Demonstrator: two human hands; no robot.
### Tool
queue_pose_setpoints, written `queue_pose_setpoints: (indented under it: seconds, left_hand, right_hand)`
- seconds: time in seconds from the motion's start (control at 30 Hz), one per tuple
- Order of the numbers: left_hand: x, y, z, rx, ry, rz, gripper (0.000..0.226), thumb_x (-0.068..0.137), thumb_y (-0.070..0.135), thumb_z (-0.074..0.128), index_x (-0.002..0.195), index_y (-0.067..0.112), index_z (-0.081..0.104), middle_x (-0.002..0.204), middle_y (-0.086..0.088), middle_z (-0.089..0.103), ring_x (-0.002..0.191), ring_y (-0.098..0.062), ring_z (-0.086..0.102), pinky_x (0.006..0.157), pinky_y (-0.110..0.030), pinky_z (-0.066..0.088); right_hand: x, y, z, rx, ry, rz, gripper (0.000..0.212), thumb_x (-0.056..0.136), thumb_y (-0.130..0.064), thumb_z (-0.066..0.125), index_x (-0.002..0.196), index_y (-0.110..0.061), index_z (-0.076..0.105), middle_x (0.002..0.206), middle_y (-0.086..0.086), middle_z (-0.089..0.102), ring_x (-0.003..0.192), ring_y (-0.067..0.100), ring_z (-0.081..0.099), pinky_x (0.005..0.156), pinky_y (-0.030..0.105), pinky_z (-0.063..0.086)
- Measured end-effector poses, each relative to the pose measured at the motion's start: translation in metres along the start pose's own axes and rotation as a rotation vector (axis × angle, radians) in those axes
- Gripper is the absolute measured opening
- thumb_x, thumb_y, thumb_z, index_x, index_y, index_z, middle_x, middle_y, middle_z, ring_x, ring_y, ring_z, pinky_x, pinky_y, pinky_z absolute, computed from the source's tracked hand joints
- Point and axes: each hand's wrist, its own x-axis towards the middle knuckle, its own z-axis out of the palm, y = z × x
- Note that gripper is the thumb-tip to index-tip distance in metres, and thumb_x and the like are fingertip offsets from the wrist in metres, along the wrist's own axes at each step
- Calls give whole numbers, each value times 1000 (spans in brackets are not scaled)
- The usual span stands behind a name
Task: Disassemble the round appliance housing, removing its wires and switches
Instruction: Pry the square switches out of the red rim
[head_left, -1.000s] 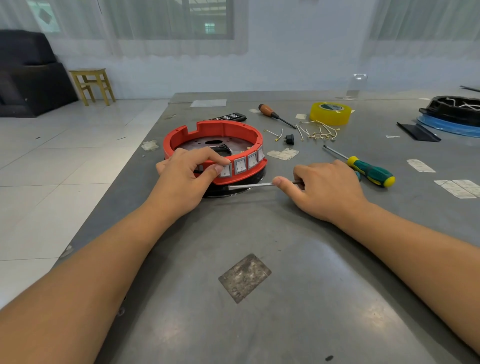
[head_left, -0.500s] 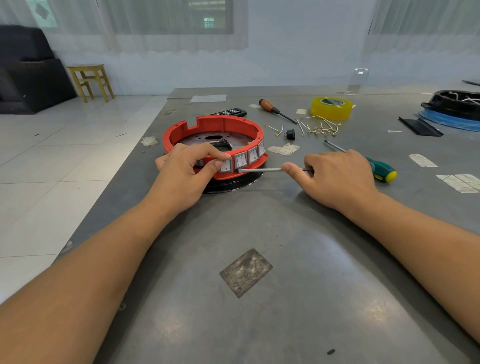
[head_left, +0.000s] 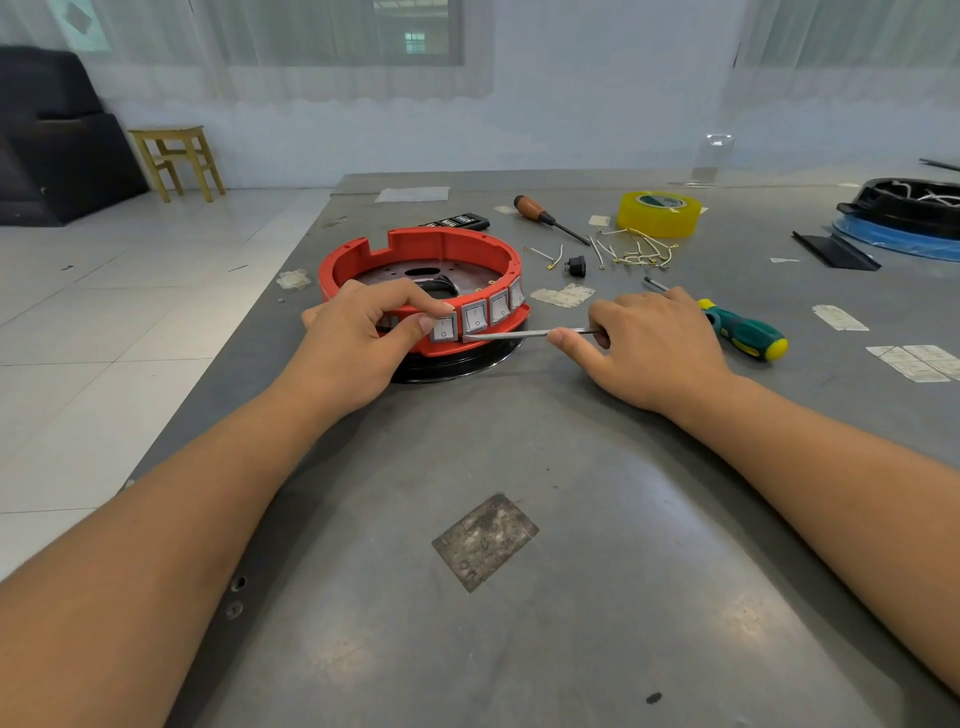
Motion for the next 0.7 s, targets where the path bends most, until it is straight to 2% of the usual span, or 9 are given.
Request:
queue_pose_setpoints:
  seconds: [0.17, 0.3, 0.57, 0.7]
  left_hand:
    - [3, 0, -2, -1, -16, 8, 34, 105, 30, 62, 93, 63, 59, 101, 34, 51, 115, -13, 48, 111, -60, 40]
    - [4, 1, -5, -7, -55, 1, 32, 106, 30, 61, 95, 60, 60, 102, 29, 56, 117, -16, 49, 112, -60, 40]
    - [9, 2, -7, 14, -121, -14, 30, 107, 30, 59, 96, 58, 59, 105, 33, 52, 123, -19, 46, 112, -61, 38]
    - [10, 2, -7, 32, -121, -24, 31, 107, 31, 58, 94, 59, 57, 110, 20, 59, 121, -21, 46, 112, -60, 38]
  right_hand:
    - [12, 5, 10, 9, -6, -28, 68, 90, -82, 6, 68, -28, 40, 64, -7, 41, 67, 19, 43, 72, 37, 30]
    - [19, 9, 19, 6, -13, -50, 73, 94, -79, 11, 76, -22, 53, 72, -1, 51, 74, 22, 48, 78, 41, 40]
    - [32, 14, 25, 69, -55, -92, 72, 93, -80, 13, 81, -23, 55, 82, 2, 58, 83, 24, 52, 87, 44, 38]
    - [38, 16, 28, 100, -62, -112, 69, 92, -80, 12, 81, -25, 52, 84, 1, 57, 85, 23, 53, 88, 43, 36]
